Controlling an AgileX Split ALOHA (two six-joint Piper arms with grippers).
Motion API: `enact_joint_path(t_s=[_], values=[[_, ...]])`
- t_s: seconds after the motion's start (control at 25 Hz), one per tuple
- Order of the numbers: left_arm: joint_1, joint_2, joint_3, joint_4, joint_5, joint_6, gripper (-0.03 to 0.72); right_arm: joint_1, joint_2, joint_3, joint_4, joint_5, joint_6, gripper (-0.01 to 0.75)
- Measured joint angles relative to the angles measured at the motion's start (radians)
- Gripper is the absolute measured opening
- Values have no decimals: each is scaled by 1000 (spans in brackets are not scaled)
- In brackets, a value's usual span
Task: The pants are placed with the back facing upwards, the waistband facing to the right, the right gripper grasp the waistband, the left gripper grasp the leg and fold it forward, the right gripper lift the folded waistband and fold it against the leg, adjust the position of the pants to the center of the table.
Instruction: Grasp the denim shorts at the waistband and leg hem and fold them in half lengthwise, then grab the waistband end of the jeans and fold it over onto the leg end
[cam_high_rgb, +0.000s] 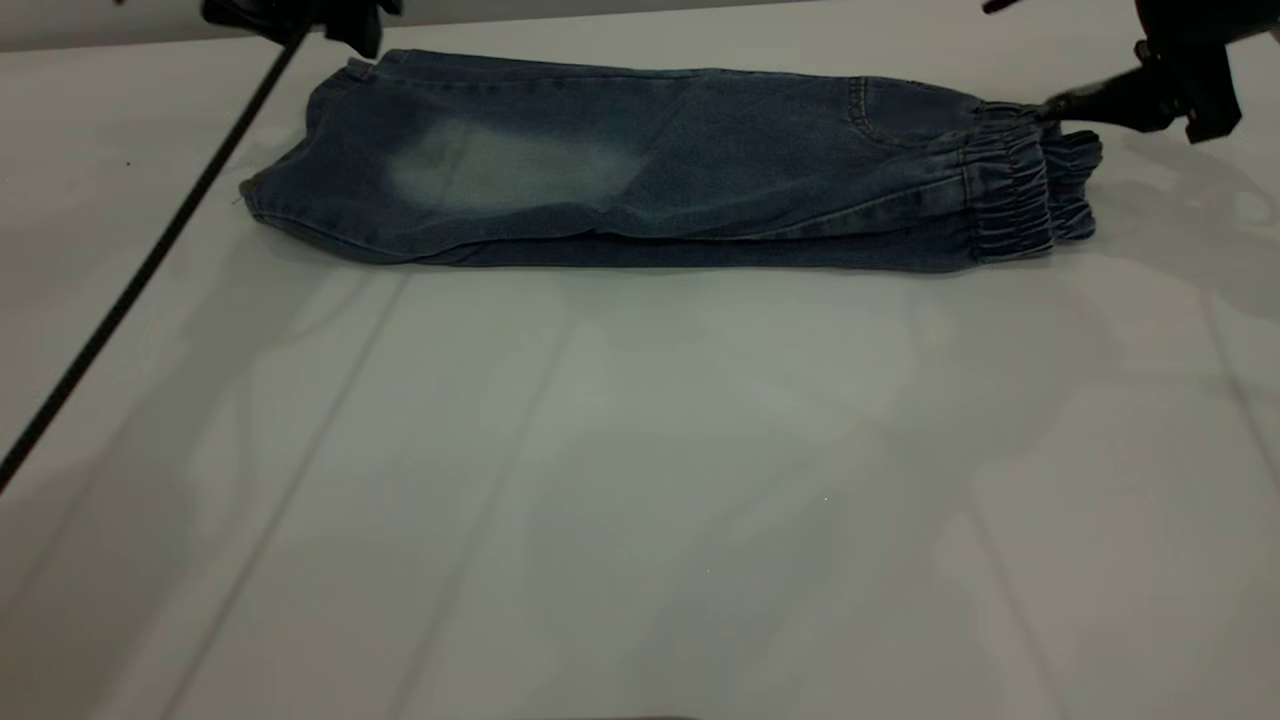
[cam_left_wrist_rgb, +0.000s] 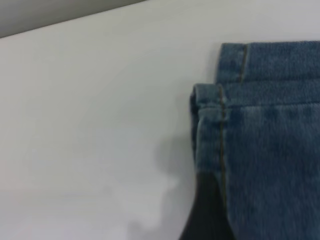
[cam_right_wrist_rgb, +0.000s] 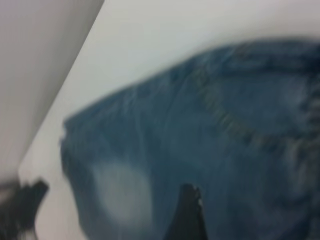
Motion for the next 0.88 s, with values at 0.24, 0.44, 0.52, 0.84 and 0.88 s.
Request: enact_joint_path(t_s=[0.24,0.44,0.52,0.84,0.88], values=[[-63,-70,-1,-1,149,135,503,0,-16,-1,-188,150,44,535],[-117,-70,-1,-10,202,182,503,0,-16,-2,-404,181,173,540],[-122,-70,-2,-13,202,184,503,0,-16,-2,-486,159,234,553],[-129,-70,-2,-54,202,185,503,12,41,-2,-434,85,282,624],[-130,-70,-2,-57,202,185,503,16,52,-2,-421,85,278,624]])
